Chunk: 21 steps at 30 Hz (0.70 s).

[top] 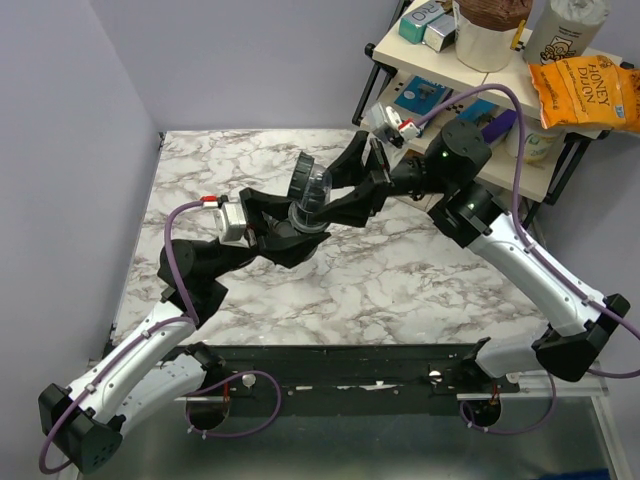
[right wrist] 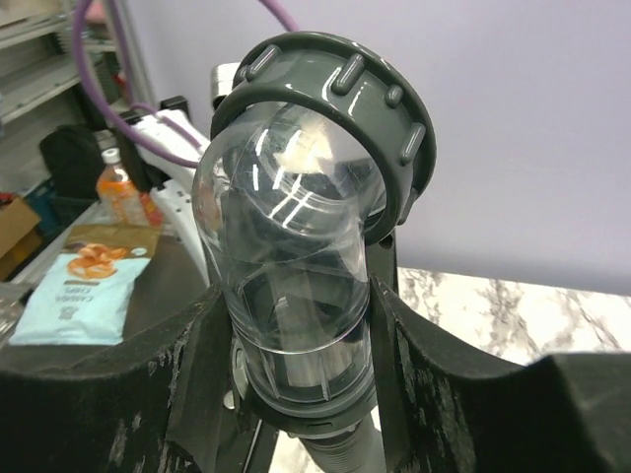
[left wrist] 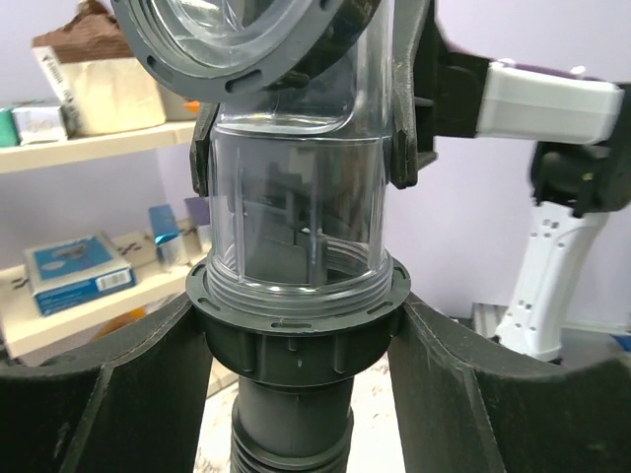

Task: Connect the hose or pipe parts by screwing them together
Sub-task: Install the adaptor on the pipeline.

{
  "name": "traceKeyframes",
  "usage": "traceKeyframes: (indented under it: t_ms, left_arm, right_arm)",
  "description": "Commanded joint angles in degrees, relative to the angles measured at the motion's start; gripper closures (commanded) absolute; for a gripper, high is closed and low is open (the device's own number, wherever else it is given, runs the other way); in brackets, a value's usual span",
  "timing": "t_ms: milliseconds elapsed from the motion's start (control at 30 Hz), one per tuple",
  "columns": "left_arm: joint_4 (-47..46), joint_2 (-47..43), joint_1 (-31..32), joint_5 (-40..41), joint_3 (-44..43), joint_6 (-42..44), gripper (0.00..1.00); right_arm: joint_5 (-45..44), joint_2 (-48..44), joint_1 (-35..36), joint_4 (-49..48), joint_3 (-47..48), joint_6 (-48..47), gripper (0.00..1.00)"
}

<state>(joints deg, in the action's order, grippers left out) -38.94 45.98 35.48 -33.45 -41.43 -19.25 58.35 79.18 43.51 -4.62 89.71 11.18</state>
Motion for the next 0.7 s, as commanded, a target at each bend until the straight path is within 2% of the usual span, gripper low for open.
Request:
traceKeyframes:
  t_ms: [0, 67, 100, 133, 167, 233, 267, 333, 367, 467, 500, 567, 600, 667]
  left_arm:
    - [-3.6, -1.7, -0.5, 14.9, -2.2, 4.0, 1.00]
    - [-3.7, -1.9, -0.5, 19.8, -2.4, 5.9, 1.00]
    - [-3.7, -2.1, -0.5, 21.7, -2.5, 6.6, 1.00]
    - [-3.7, -2.1, -0.5, 23.3, -2.5, 7.3, 1.00]
    - [-3.7, -2.1, -0.5, 26.3, -2.6, 8.7, 1.00]
    - [-3.9, -1.9, -0.4, 28.7, -2.6, 9.9, 1.00]
    - [-3.9, -2.0, -0.5, 30.9, -2.6, 10.4, 1.00]
    - [-4.0, -2.0, -0.4, 32.3, -2.6, 12.3, 1.00]
    - [-3.9, -2.0, -0.4, 32.9, -2.7, 12.8, 1.00]
    - [-3.3, -2.0, -0.4, 34.7, -2.9, 14.8, 1.00]
    - [-2.9, -2.0, -0.4, 35.0, -2.9, 15.2, 1.00]
    - [-2.1, -2.0, -0.4, 35.2, -3.1, 16.5, 1.00]
    - [-1.2, -1.9, -0.4, 35.6, -3.2, 16.8, 1.00]
    - [-0.6, -1.9, -0.4, 35.7, -3.1, 18.4, 1.00]
  right_arm:
    - [-10.6, -2.1, 0.3, 6.2, -6.0, -1.2, 0.86]
    - [-19.4, -3.2, 1.0, 6.6, -7.8, -1.1, 0.90]
    - [-22.5, -3.5, 1.4, 6.9, -8.8, -1.2, 0.97]
    - [-26.0, -3.8, 2.2, 8.0, -10.1, -1.9, 0.99]
    - [-33.2, -3.8, 4.5, 8.7, -10.3, -2.6, 0.99]
    - [-40.6, -3.3, 7.5, 10.4, -11.0, -5.1, 0.99]
    - [-49.4, -3.2, 11.3, 10.6, -11.1, -5.9, 0.99]
    - [-58.4, -2.0, 14.7, 10.5, -11.3, -7.0, 0.99]
    - [-70.8, -1.6, 17.6, 10.3, -11.4, -6.7, 0.99]
    - [-83.4, 1.0, 21.3, 9.4, -12.1, -3.4, 0.99]
    - [-91.1, 1.9, 22.0, 9.8, -11.2, -2.2, 0.99]
    - [-98.5, 6.3, 24.2, 14.4, -8.4, 0.5, 0.99]
    - [-105.0, 7.9, 24.9, 16.5, -4.7, 0.9, 0.99]
    - [-111.1, 12.9, 26.9, 22.6, -0.3, 2.4, 0.99]
